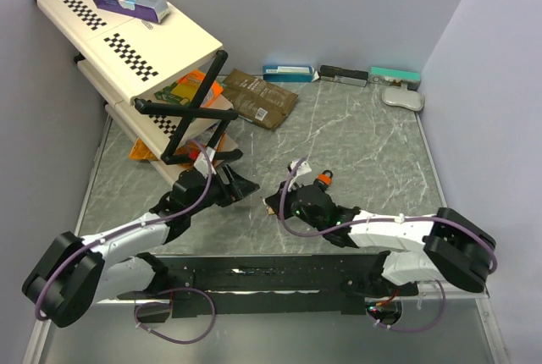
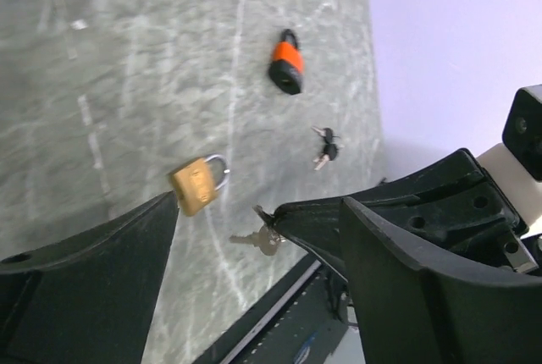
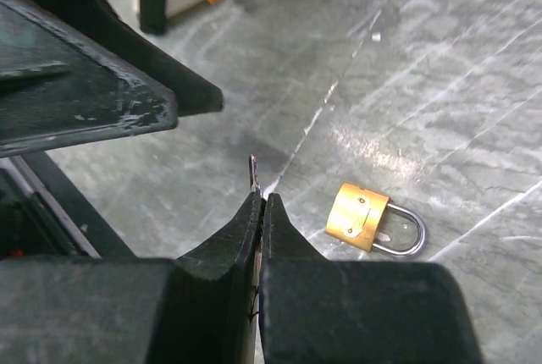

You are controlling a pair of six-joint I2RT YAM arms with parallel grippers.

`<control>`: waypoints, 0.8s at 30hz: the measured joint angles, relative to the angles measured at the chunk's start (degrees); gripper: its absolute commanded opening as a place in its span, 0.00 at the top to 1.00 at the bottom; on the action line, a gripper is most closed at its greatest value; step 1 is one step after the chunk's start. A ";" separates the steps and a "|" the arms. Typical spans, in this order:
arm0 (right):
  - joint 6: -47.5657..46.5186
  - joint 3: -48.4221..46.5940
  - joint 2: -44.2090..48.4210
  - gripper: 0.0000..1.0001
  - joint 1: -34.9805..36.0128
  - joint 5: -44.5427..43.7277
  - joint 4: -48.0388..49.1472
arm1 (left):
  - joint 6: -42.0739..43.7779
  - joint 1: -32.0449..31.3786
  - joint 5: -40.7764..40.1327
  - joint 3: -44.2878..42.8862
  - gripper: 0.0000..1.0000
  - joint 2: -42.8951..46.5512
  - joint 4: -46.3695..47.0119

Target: Unlock with the key

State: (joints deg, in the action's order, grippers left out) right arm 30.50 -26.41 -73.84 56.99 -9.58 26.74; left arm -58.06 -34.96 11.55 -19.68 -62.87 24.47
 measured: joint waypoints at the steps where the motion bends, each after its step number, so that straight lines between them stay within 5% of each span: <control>1: 0.13 0.42 1.18 1.00 0.00 -0.28 0.00 | -0.17 0.00 0.46 -0.22 0.20 -0.39 0.66; 24: 1.51 3.39 8.76 1.00 -0.04 -2.86 -0.63 | -6.58 -2.93 8.15 -2.29 0.46 -12.09 14.03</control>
State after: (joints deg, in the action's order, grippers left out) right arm 32.01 -23.03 -65.08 56.95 -12.45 26.11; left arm -64.64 -37.89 19.70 -21.98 -74.96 38.50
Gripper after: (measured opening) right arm 0.019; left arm 0.552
